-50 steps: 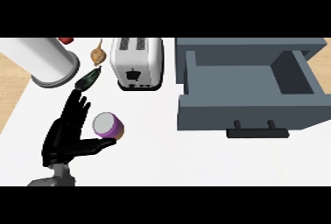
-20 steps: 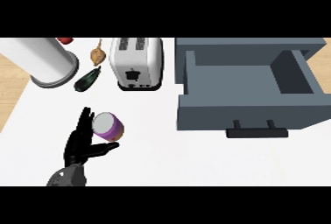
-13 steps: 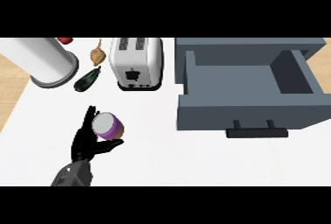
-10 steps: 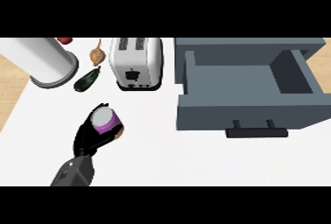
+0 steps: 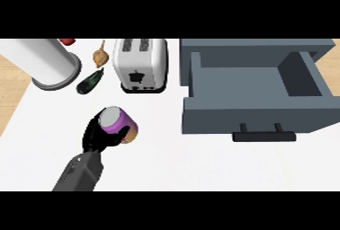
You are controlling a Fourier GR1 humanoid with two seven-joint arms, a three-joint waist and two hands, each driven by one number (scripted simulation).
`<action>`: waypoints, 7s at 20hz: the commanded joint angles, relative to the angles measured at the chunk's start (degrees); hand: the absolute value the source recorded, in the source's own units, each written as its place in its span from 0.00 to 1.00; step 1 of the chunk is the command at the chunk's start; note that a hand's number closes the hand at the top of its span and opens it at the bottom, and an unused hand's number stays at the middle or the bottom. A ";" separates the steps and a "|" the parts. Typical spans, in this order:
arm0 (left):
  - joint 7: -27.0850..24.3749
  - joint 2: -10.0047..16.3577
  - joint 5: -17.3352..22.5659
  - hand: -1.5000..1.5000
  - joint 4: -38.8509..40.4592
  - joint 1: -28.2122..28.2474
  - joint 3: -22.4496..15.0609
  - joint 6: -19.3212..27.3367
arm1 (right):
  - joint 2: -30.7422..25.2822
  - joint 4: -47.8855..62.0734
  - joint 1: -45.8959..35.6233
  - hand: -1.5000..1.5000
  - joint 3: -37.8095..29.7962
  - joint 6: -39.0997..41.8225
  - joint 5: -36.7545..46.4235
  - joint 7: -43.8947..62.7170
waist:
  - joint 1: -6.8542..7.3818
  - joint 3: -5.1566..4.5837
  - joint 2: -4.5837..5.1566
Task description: Pick up the can, place it into the drawer and close the drawer
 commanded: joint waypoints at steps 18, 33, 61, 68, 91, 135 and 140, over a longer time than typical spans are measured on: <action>17.63 -1.52 3.25 1.00 -33.96 1.51 -7.28 13.42 | 0.94 -4.19 4.80 0.00 2.68 -3.23 -0.34 -1.05 | 0.19 0.05 -0.14; 32.35 -2.51 -1.94 1.00 -42.43 -12.67 -15.89 30.83 | 0.93 -7.10 5.38 0.00 5.23 -5.23 0.01 -0.53 | -0.42 0.03 -0.03; 29.00 -2.52 9.21 1.00 -10.25 -48.93 -23.37 46.36 | -0.01 -4.48 0.20 0.00 3.87 -5.30 -0.19 1.86 | -1.87 0.04 0.46; 29.54 -2.52 18.07 1.00 -8.61 -54.95 -32.07 53.21 | -1.71 -1.57 -3.54 0.00 4.40 -6.50 2.50 1.51 | -1.90 0.08 0.33; 19.55 -2.52 33.40 0.00 6.86 -55.91 -46.30 55.28 | -1.55 -3.89 -5.44 0.00 6.45 -8.18 1.63 4.85 | -4.08 0.11 0.89; 12.35 -1.74 44.39 0.00 8.07 -59.96 -46.79 57.47 | -5.14 6.42 -31.36 0.00 34.27 -12.77 68.52 -14.65 | 1.58 0.03 0.51; 12.40 -0.44 42.68 0.00 6.71 -58.28 -46.11 57.73 | -7.16 15.25 -38.10 0.00 38.40 -15.79 76.41 -15.20 | 1.43 0.01 0.27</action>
